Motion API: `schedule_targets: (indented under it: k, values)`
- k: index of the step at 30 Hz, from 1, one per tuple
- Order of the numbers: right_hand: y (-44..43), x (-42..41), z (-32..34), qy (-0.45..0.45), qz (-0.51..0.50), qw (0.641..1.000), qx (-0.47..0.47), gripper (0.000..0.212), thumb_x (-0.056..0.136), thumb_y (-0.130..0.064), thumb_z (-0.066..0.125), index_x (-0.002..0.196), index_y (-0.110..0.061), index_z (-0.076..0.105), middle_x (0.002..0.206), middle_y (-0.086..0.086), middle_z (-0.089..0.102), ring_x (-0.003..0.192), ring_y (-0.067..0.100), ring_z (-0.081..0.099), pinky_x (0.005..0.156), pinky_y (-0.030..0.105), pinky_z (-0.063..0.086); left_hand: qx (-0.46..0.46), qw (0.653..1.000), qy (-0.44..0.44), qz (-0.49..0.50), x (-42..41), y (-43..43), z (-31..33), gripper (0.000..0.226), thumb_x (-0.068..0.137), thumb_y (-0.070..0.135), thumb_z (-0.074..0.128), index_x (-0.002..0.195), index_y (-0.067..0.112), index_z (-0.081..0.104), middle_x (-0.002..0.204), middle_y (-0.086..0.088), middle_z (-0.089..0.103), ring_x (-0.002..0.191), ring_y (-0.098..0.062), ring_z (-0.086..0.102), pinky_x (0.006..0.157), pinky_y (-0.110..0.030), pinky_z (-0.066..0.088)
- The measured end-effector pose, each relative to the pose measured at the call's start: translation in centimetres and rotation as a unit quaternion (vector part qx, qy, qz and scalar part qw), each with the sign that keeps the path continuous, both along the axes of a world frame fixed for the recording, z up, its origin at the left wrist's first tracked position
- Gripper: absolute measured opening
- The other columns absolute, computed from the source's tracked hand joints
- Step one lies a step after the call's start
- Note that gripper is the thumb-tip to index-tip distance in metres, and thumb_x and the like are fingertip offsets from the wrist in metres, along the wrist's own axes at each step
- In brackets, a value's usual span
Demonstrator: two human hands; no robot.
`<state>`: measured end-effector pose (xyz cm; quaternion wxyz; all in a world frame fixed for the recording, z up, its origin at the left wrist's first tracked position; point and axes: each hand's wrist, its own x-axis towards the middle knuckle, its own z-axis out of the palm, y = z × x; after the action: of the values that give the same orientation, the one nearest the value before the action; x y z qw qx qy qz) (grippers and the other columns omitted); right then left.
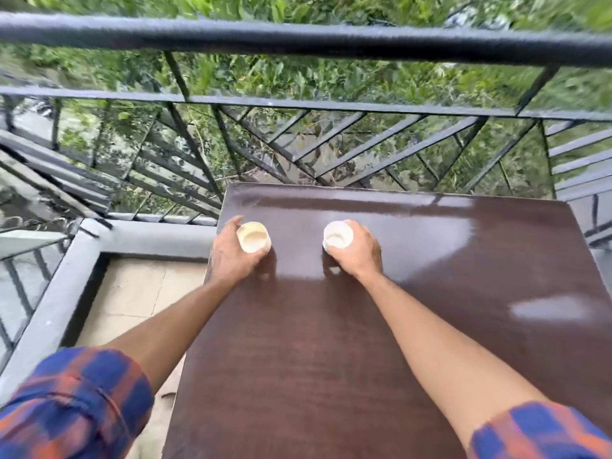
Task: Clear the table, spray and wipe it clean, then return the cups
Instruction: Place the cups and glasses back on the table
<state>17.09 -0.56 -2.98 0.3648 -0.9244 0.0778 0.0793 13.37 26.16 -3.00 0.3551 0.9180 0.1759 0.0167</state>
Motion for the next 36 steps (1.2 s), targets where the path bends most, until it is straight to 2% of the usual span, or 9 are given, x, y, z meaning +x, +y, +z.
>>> schedule_targets:
  k: [12,18,21,24,26,27,30,33,36]
  values:
    - [3.5,5.6,-1.8,0.016,-0.077,0.997,-0.01,0.077,0.068,-0.052,0.083,0.136,-0.031,0.056,0.134,-0.002,0.059,0.123,0.023,0.056,0.095,0.03,0.044,0.019,0.997,0.022,-0.074,9.3,0.2,-3.7,0.091,0.065,0.046,0.086,0.144,0.02,0.048,0.135,-0.009,0.063,0.125,-0.038,0.051,0.105,-0.041,0.04]
    - [2.5,3.3,-1.8,0.042,-0.1,0.994,0.003,0.098,0.068,-0.062,0.08,0.151,-0.032,0.039,0.14,-0.003,0.056,0.128,0.018,0.054,0.102,0.04,0.046,-0.028,0.997,0.049,-0.045,7.0,1.6,-4.6,0.113,0.048,0.067,0.079,0.146,0.028,0.038,0.13,-0.005,0.062,0.125,-0.034,0.052,0.103,-0.05,0.045]
    - [1.9,0.7,-2.5,0.028,-0.144,0.989,0.011,0.069,0.077,-0.055,0.077,0.137,-0.03,0.056,0.12,-0.004,0.064,0.116,0.018,0.058,0.093,0.034,0.044,-0.063,0.997,0.05,-0.004,4.4,2.8,-5.3,0.11,0.056,0.057,0.088,0.148,0.02,0.04,0.122,-0.009,0.063,0.117,-0.032,0.057,0.104,-0.049,0.046]
    - [1.8,-3.2,-2.9,0.015,-0.17,0.984,0.042,0.034,0.084,-0.044,0.075,0.112,-0.026,0.071,0.105,-0.006,0.067,0.108,0.019,0.062,0.087,0.03,0.042,-0.106,0.992,0.037,0.065,-1.1,3.9,-5.0,0.075,0.073,0.025,0.09,0.137,0.011,0.053,0.12,-0.013,0.064,0.109,-0.03,0.061,0.1,-0.044,0.048]
    - [2.4,-5.6,-3.0,0.032,-0.165,0.984,0.059,0.013,0.086,-0.034,0.073,0.095,-0.025,0.074,0.092,-0.007,0.069,0.102,0.023,0.066,0.087,0.033,0.047,-0.129,0.984,0.033,0.116,-5.5,4.6,-4.5,0.046,0.081,0.016,0.083,0.122,0.014,0.062,0.113,-0.01,0.067,0.089,-0.024,0.065,0.089,-0.034,0.054]
    - [2.8,-7.0,-2.9,0.052,-0.143,0.987,0.06,0.003,0.087,-0.031,0.071,0.088,-0.028,0.072,0.084,-0.009,0.067,0.097,0.025,0.067,0.085,0.033,0.049,-0.139,0.979,0.031,0.146,-8.3,5.1,-4.4,0.033,0.085,0.013,0.079,0.114,0.016,0.064,0.108,-0.008,0.069,0.079,-0.02,0.065,0.08,-0.026,0.054]
    - [5.0,-11.7,-2.6,0.09,-0.034,0.995,0.034,0.014,0.087,-0.03,0.067,0.076,-0.038,0.065,0.073,-0.012,0.064,0.088,0.022,0.069,0.077,0.031,0.049,-0.172,0.948,0.025,0.266,-17.8,6.0,-4.2,0.015,0.09,0.003,0.07,0.097,0.016,0.065,0.089,-0.007,0.067,0.067,-0.016,0.062,0.058,-0.012,0.046]
    - [7.3,-16.4,-2.8,0.106,0.103,0.989,0.015,0.008,0.087,-0.035,0.064,0.086,-0.034,0.072,0.078,-0.012,0.07,0.086,0.017,0.069,0.076,0.03,0.05,-0.169,0.912,0.032,0.372,-27.7,6.3,-5.1,0.02,0.089,-0.006,0.067,0.088,0.014,0.065,0.079,-0.008,0.065,0.064,0.002,0.061,0.07,-0.014,0.047]
    - [9.7,-20.1,-3.0,0.094,0.232,0.968,-0.014,0.016,0.089,-0.038,0.06,0.092,-0.033,0.074,0.083,-0.013,0.074,0.088,0.012,0.068,0.087,0.032,0.049,-0.181,0.874,0.058,0.448,-36.9,5.1,-5.9,0.02,0.089,-0.011,0.065,0.083,0.008,0.063,0.078,-0.014,0.063,0.073,-0.026,0.06,0.065,-0.007,0.044]
